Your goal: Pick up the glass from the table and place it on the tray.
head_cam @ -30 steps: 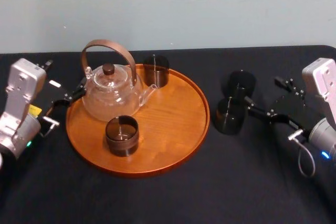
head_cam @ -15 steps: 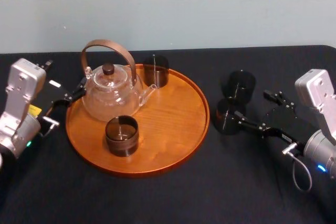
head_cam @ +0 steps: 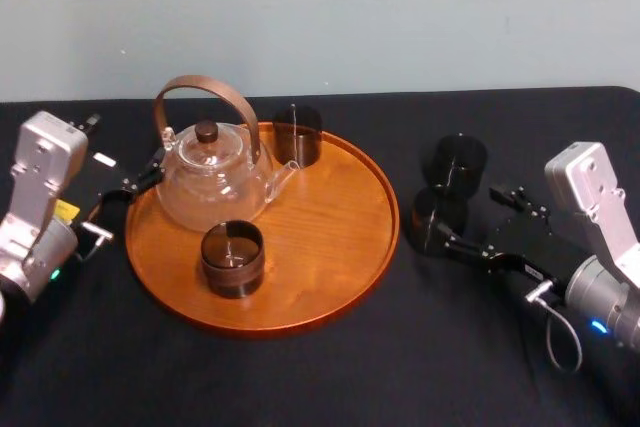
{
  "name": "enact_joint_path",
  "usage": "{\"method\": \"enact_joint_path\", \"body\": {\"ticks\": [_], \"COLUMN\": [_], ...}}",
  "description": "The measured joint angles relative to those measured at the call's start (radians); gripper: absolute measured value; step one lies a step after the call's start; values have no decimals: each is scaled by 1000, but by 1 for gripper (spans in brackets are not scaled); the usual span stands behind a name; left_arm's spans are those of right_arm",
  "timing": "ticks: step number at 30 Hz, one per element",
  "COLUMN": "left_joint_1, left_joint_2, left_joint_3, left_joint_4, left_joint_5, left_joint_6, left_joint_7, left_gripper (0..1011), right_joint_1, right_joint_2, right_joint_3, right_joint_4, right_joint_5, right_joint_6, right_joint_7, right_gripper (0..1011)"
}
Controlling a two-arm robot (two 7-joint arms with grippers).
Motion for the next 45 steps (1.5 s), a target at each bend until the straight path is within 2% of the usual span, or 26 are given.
{"method": "enact_joint_path", "body": {"ticks": [25,45], "left_joint_1": [0,0], "left_joint_2": [0,0], "left_joint_3": [0,0], "left_joint_4": [0,0], "left_joint_5": [0,0], "left_joint_6": [0,0], "left_joint_7": [0,0], "left_gripper": [1001,1001], "right_joint_1": [31,38], "right_joint_2": [-78,-124], "right_joint_3": [6,49], "right_joint_4": [89,138], "right_joint_5": [-55,-81], "right_joint_6": [17,24], "right_joint_7": [63,102], "right_gripper": [1002,1002]}}
